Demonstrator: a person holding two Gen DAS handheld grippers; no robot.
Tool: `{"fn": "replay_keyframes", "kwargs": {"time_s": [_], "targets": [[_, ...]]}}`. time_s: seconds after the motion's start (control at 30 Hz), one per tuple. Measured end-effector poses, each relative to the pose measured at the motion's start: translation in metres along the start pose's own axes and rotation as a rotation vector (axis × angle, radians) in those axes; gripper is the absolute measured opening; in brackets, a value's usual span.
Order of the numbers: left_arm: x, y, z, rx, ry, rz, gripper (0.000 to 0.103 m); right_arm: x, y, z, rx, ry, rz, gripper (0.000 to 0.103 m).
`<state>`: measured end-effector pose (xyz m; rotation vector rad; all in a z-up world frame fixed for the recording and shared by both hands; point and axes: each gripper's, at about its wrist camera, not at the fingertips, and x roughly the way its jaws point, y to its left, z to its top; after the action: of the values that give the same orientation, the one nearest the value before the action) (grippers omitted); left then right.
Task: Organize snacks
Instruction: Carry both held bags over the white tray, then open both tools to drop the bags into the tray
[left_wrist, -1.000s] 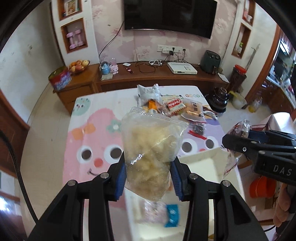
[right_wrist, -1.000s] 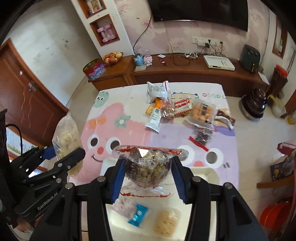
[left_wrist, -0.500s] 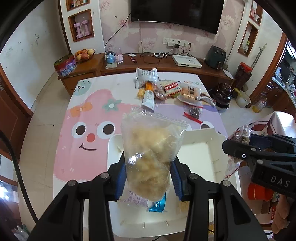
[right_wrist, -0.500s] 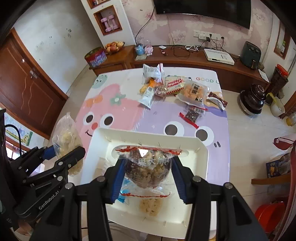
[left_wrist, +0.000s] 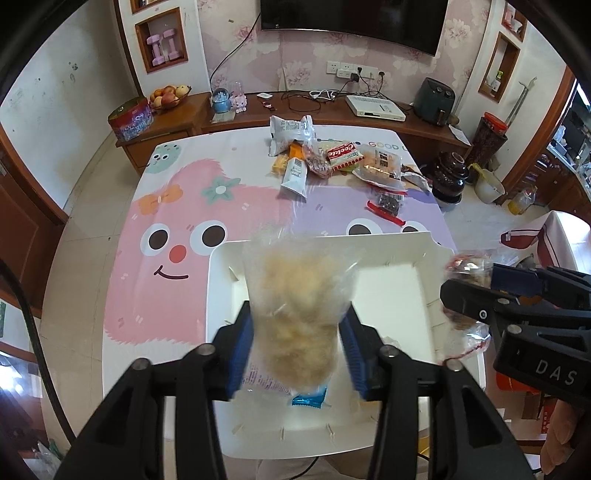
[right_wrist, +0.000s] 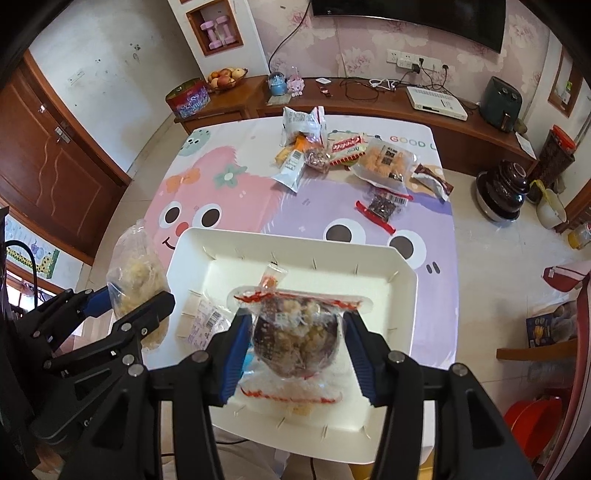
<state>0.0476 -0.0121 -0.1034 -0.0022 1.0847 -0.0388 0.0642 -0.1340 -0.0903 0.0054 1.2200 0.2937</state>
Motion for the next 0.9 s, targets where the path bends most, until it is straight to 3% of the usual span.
{"fn": "replay_keyframes", "kwargs": {"time_s": [0.07, 0.1, 0.9], "targets": [[-0.003, 0.000, 0.000, -0.001, -0.012, 0.015, 0.079, 0.000, -0.002, -0.002, 0.016, 0.004, 0.006, 0.053], [-0.005, 0.000, 0.000, -0.001, -0.022, 0.026, 0.081, -0.001, -0.003, -0.002, 0.023, 0.003, 0.009, 0.053], [-0.026, -0.007, -0.016, -0.009, -0.048, 0.040, 0.083, -0.025, -0.006, -0.018, 0.013, -0.051, 0.040, 0.053]]}}
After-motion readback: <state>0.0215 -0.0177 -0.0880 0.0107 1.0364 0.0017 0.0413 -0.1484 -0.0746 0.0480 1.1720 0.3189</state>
